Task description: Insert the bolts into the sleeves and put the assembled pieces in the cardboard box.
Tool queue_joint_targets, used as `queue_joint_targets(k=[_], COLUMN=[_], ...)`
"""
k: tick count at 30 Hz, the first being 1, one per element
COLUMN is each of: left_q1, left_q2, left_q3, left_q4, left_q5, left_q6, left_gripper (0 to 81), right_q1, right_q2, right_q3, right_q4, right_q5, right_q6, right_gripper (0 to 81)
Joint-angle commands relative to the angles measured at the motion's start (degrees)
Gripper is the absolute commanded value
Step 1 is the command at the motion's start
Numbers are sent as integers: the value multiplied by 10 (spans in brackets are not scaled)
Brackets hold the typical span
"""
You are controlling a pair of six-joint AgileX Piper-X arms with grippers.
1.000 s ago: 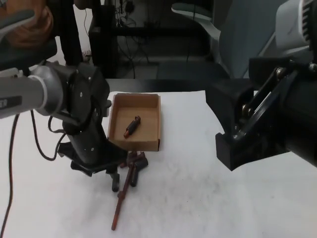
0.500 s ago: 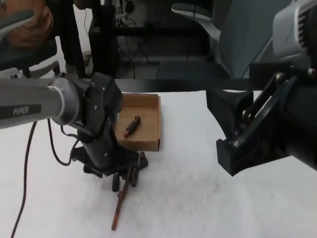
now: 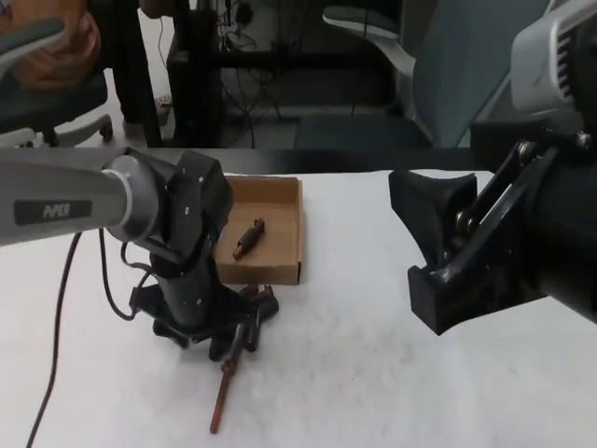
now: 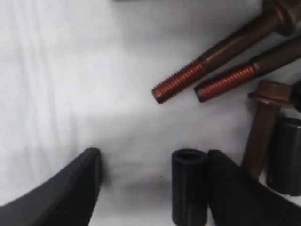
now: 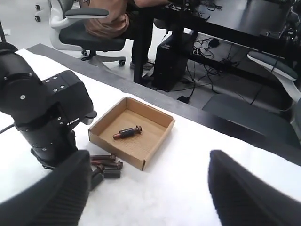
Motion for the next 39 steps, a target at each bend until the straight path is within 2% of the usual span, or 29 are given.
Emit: queue_joint_targets(k=[1, 2, 3, 4, 9, 13, 21, 29, 34, 39], left_q1=[0, 0, 0, -1, -1, -1, 48, 90, 90, 90], left_q2=[24, 24, 21, 19, -16, -97, -422, -784, -944, -1017], left_q3=[3, 3, 2, 2, 2, 14, 184, 302, 311, 311], left_q4=[-21, -22, -21, -18, 20, 54, -24, -21, -11, 18], left_q5=[1, 5, 12, 24, 57, 29, 37, 39, 39, 39], left_q6=[-3, -3, 3, 8, 63, 115, 123, 107, 119, 124], left_gripper=[325, 203, 36, 8, 18, 18, 18, 18, 18, 18], right_q1=[1, 1, 1, 1, 1, 1, 1, -22, -48, -68], right_q2=[1, 1, 1, 4, 58, 139, 350, 531, 611, 663], right_q3=[-1, -1, -1, -1, -1, -1, -20, -128, -214, -289], right_q4=[-3, -3, 0, 5, 51, 44, -45, -79, -36, 22], right_q5=[-4, -9, -18, -25, -50, -94, -182, -213, -219, -217], right_q6=[14, 25, 38, 52, 116, 176, 278, 301, 318, 348], right_gripper=[664, 664, 664, 659, 659, 659, 659, 659, 659, 659])
